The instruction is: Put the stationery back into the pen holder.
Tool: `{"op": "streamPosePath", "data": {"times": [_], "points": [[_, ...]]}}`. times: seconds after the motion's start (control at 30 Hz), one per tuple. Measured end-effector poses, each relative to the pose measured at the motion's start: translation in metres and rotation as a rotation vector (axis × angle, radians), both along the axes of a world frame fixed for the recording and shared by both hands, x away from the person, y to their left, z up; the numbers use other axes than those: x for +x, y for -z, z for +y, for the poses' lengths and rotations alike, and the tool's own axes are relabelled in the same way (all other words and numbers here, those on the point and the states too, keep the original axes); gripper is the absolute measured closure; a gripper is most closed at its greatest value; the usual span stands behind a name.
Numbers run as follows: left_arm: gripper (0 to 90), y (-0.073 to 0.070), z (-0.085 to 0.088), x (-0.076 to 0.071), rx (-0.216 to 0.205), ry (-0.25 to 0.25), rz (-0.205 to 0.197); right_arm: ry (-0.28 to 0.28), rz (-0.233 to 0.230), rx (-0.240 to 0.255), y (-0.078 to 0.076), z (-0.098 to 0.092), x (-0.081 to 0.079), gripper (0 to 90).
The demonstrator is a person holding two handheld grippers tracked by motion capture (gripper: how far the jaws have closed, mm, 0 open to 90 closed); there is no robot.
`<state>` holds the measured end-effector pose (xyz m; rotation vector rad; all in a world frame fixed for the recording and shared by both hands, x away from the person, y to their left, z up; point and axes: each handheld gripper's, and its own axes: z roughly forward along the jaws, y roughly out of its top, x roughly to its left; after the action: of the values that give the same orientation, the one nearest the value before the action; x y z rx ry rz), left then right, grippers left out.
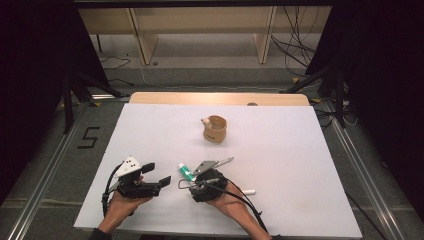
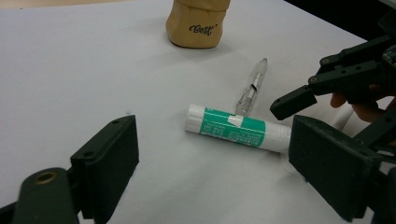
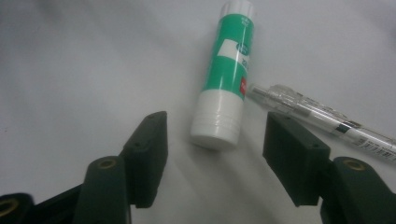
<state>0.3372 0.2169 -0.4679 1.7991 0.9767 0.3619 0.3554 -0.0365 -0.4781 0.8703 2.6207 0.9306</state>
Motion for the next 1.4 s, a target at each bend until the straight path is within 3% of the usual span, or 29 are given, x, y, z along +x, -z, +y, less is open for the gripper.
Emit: {"op": "streamPosePath", "data": {"times": [0.5, 1.0, 1.23, 1.4], "points": [[15.9, 0.0001, 0.0005, -0.0001, -0.001, -0.001, 0.002, -0.013, 0.022, -0.028, 0.0051, 0.0060, 0.0060, 53.3], [15.9, 0.0001, -0.0006, -0.0007, 0.001, 0.004, 0.002, 0.020, 0.027, -0.022, 0.0060, 0.0077, 0.0077, 65.2], [15.9, 0.0004, 0.0001, -0.0001, -0.002, -0.001, 0.003, 0.021, 0.036, -0.021, 0.0052, 0.0075, 0.0069, 65.7], [15.9, -0.0003, 0.0013, 0.0000, -0.003, -0.002, -0.001, -0.012, 0.008, -0.034, -0.0003, 0.0062, 0.0041, 66.0]]}}
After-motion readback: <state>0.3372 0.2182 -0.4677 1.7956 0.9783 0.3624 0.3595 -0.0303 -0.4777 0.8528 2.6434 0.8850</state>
